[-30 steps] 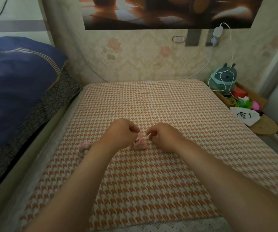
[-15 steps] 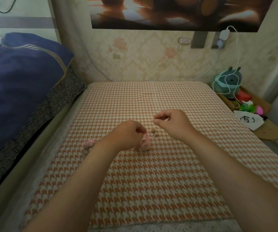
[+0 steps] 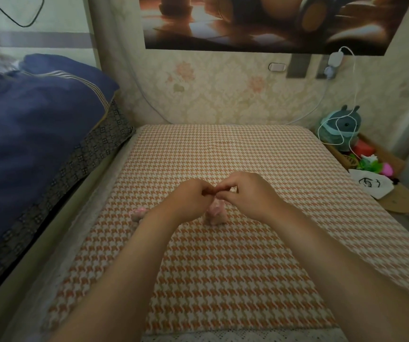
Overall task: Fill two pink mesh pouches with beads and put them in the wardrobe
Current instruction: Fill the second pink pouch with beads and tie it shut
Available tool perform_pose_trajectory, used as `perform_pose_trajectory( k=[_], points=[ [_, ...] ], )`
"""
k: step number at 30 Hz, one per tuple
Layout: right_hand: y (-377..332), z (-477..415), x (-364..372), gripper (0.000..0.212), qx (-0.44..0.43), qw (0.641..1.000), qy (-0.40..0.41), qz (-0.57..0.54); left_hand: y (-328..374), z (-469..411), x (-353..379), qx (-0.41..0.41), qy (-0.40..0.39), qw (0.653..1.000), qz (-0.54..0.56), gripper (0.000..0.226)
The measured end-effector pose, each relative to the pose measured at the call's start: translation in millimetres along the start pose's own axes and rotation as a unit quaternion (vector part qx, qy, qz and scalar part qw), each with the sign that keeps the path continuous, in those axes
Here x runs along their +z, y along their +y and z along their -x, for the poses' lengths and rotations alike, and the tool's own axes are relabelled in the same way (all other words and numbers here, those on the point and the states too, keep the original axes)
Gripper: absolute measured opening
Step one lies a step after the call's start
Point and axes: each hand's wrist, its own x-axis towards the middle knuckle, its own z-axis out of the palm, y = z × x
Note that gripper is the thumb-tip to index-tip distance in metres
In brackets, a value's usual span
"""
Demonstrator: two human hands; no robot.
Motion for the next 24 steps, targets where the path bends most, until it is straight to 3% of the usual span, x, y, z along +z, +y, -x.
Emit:
perform_pose_trajectory(
  k=[5, 9, 17, 21, 24],
  points=[
    [25, -4, 3, 0.016, 0.07, 0.997, 0.034, -0.006, -4, -1, -2, -0.002, 0.019, 0.998, -0.053, 0.027],
    [48, -6, 14, 0.018, 0.12, 0.993, -0.009, 0.014, -4, -2, 0, 0.0, 0.026, 0.998, -0.055, 0.023],
    [57, -13, 33, 0.018, 0.109, 0.989, -0.037, 0.088, -5, -5, 1, 0.011, 0.035, 0.998, -0.047, 0.023],
    [58, -15, 32, 0.012, 0.125, 0.99, -0.049, 0.043, -7, -6, 2, 0.016, 0.037, 0.999, -0.031, 0.025],
    [51, -16, 23, 0.012, 0.122, 0.992, -0.004, -0.027, -6, -5, 3, 0.025, 0.031, 0.999, -0.031, 0.027]
  ],
)
